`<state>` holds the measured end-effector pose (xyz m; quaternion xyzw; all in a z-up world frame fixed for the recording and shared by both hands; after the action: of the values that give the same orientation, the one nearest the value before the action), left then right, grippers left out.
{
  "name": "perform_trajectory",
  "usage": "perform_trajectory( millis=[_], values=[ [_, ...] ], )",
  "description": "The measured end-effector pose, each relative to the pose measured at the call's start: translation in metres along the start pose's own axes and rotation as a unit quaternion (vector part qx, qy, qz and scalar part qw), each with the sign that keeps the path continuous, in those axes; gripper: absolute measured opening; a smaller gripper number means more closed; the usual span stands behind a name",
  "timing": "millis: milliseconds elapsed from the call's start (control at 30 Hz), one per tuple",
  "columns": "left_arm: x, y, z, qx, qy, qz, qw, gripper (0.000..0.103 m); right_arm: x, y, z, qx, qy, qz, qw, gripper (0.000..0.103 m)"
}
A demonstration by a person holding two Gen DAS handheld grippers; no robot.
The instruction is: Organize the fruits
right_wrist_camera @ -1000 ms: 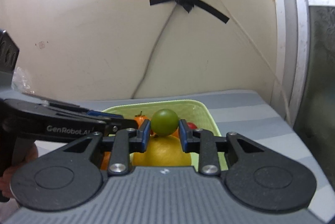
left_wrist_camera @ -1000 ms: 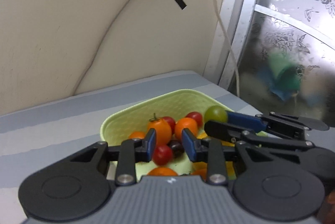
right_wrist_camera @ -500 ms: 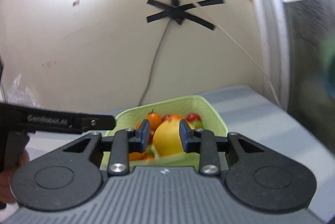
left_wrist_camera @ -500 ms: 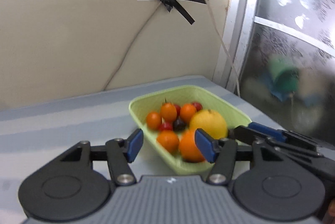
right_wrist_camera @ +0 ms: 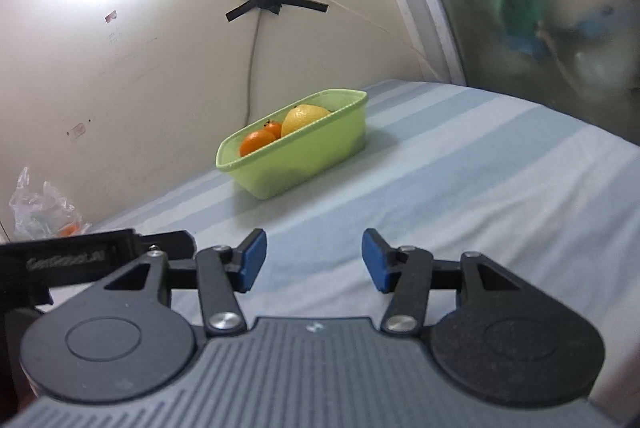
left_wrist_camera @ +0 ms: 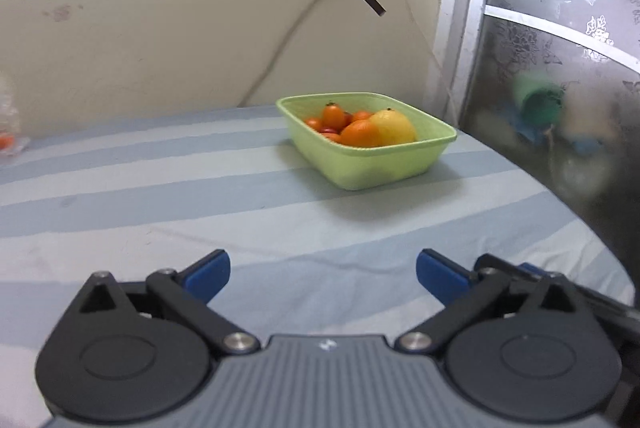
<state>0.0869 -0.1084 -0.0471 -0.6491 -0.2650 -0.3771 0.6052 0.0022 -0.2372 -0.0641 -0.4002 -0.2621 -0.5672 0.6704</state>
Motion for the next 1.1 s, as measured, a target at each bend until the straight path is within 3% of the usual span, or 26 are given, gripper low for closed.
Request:
perform_trajectory(
  millis=[500,900,1100],
  values=[
    [-0.036,-0.026,0.029,0.049,-0.031,0.03,0.9979,0.103,-0.015,-0.031,0.021,0.009,-0.012,-0.001,1.0,0.062],
    [-0.034,-0.013,0.033,0.116,0.02,0.03,0.9925,0.103,-0.002,-0.015,0.008,-0.003,0.008,-0.008,1.0,0.07],
    [-0.032,-0.004,0.035,0.169,0.044,0.024,0.9844,0.103,-0.004,0.0,-0.002,-0.012,0.013,-0.001,1.0,0.071]
  ],
)
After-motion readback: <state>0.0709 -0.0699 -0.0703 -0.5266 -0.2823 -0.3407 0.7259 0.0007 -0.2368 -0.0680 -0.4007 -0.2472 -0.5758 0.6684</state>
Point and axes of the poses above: each gripper's, at about its wrist camera, not at the fingertips, and y roughly the way its jaws point, z to its left, x to its top, the point moved 9 cm from there along y, roughly the way its jaws point, and after that the axes turned 12 degrees about x, right-handed, at the moved point
